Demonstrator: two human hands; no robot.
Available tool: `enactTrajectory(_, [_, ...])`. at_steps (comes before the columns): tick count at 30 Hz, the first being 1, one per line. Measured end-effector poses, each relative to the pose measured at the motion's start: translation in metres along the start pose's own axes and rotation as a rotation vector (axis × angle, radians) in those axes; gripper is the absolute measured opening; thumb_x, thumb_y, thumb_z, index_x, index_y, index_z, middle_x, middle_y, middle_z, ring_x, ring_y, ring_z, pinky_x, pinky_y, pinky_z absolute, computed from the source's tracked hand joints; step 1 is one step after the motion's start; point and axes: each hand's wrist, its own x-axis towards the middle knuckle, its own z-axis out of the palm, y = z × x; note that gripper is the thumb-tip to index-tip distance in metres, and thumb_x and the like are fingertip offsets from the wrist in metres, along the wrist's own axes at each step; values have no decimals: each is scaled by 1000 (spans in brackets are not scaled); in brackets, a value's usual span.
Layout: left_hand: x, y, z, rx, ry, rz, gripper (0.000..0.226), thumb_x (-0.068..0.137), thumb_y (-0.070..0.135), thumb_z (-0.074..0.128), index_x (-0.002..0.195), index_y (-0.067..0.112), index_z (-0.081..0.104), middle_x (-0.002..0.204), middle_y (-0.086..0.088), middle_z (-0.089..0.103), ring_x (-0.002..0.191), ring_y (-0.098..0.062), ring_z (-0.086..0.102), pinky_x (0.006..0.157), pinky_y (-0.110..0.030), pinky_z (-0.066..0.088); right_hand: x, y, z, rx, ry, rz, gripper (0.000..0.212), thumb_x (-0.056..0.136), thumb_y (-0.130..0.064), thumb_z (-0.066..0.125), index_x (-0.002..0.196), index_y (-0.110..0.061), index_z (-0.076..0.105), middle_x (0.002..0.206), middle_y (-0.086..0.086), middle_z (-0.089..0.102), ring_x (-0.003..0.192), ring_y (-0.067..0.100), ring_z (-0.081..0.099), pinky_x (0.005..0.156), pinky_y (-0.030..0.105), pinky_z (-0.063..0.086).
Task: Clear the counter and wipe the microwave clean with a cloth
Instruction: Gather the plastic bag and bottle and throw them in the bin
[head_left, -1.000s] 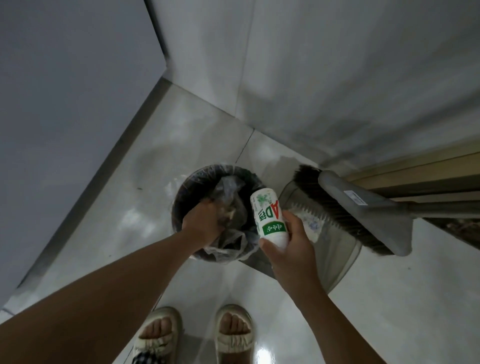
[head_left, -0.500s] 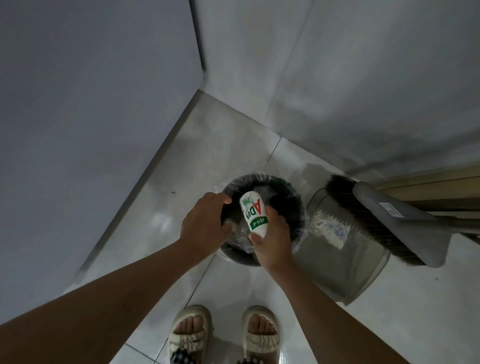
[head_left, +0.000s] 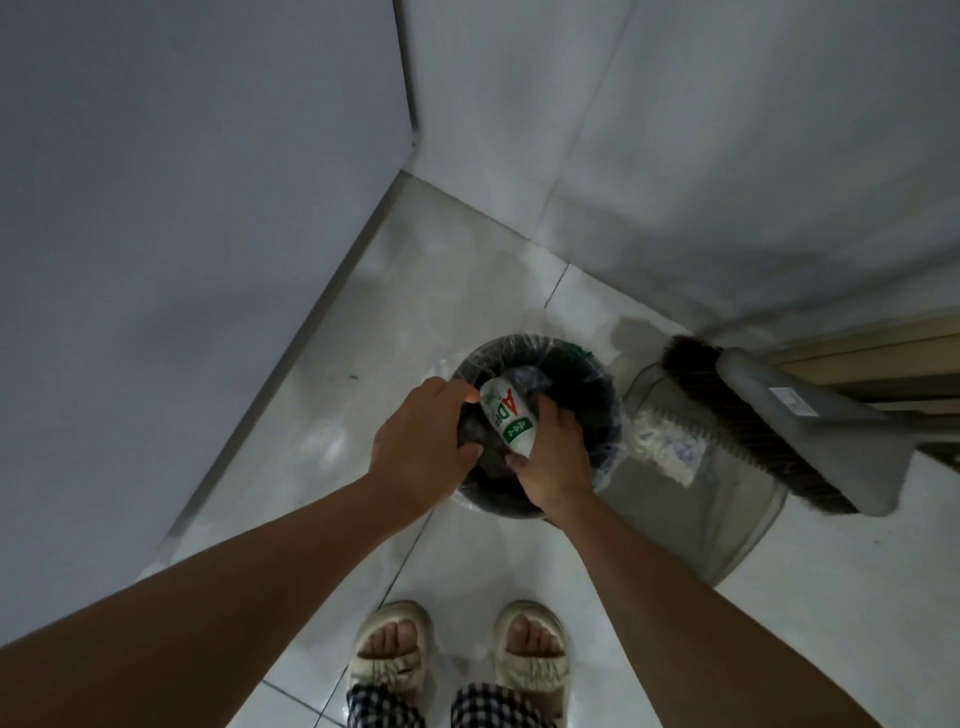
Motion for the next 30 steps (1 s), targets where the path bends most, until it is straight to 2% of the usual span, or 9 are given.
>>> enactTrajectory(6, [-38, 51, -59, 3, 4, 5, 51, 80, 27, 67, 126, 25, 45, 124, 4, 47, 113, -16, 47, 92, -36, 46, -69, -15, -92, -37, 10, -88, 85, 82, -33, 70, 148, -15, 20, 151, 5, 29, 140, 23, 22, 114, 32, 22])
enactTrajectory(11, [-78, 94, -121, 15, 26, 24, 48, 81, 27, 66, 124, 28, 46, 121, 5, 49, 107, -13, 49, 85, -26, 43, -131, -44, -168, -22, 12, -133, 79, 83, -29, 69, 146, -13, 24, 149, 6, 32, 139, 23, 24, 113, 37, 25])
enactTrajectory(14, [-105, 118, -160, 43, 25, 34, 48, 81, 29, 66, 124, 28, 45, 123, 5, 47, 111, -14, 48, 89, -29, 43, -167, -64, -213, -23, 48, -180, 74, 81, -28, 70, 142, -12, 31, 145, 6, 38, 136, 22, 28, 111, 34, 28])
enactTrajectory(18, [-145, 147, -208, 2, 51, 59, 47, 80, 29, 67, 123, 26, 47, 124, 3, 48, 110, -16, 50, 93, -35, 44, -218, -88, -268, -3, 122, -208, 78, 81, -28, 70, 145, -10, 28, 148, 8, 34, 139, 23, 24, 112, 32, 26])
enactTrajectory(22, [-184, 175, -255, -27, 90, 89, 52, 80, 29, 68, 127, 29, 44, 126, 4, 47, 110, -14, 50, 91, -30, 43, -272, -109, -314, 17, 164, -225, 78, 81, -30, 71, 144, -13, 29, 144, 8, 37, 135, 24, 28, 110, 33, 29])
enactTrajectory(27, [-230, 200, -305, -40, 144, 162, 58, 80, 30, 70, 131, 23, 43, 126, -1, 49, 112, -18, 51, 93, -29, 42, -335, -124, -353, 90, 232, -268, 76, 80, -24, 73, 142, -10, 32, 142, 10, 38, 133, 26, 33, 109, 37, 32])
enactTrajectory(30, [-258, 210, -328, -30, 184, 177, 59, 79, 30, 71, 130, 22, 44, 126, -3, 50, 110, -19, 52, 93, -31, 44, -366, -129, -369, 71, 269, -277, 76, 80, -28, 73, 141, -10, 33, 140, 10, 40, 130, 25, 35, 108, 32, 32])
